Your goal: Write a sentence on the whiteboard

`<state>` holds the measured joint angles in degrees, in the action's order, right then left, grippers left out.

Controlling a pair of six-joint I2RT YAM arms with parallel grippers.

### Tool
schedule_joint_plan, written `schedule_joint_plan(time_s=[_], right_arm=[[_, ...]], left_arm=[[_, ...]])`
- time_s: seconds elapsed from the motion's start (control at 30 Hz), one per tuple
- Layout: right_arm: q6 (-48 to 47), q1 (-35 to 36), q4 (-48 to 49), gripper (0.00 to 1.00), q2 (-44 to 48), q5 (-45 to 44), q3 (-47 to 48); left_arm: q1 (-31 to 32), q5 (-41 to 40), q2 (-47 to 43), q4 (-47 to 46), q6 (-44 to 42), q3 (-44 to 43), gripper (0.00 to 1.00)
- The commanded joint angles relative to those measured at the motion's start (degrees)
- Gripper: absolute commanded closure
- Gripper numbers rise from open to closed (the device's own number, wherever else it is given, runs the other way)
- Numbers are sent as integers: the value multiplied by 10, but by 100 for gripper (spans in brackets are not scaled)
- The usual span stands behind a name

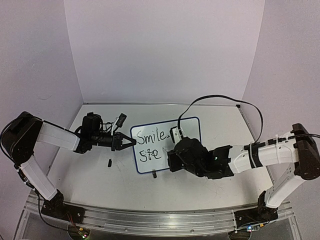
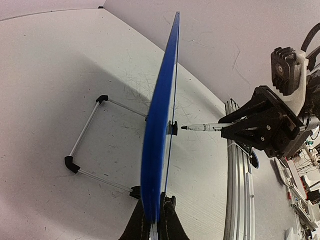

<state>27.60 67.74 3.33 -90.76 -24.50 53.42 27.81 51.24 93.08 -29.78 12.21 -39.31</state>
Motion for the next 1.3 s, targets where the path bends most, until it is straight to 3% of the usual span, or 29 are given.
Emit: schedule_joint_plan(time_s=[0.0, 0.57, 1.27], right_arm=[[-21, -4, 26, 100, -26, 3, 29], [-31, -10, 37, 100, -51, -2, 52], [28, 6, -31, 100, -56, 3, 34]], left_arm=[[4, -40, 12, 32, -25, -6, 100], [4, -40, 13, 33, -28, -6, 100], [4, -44, 9, 34, -28, -3, 100]])
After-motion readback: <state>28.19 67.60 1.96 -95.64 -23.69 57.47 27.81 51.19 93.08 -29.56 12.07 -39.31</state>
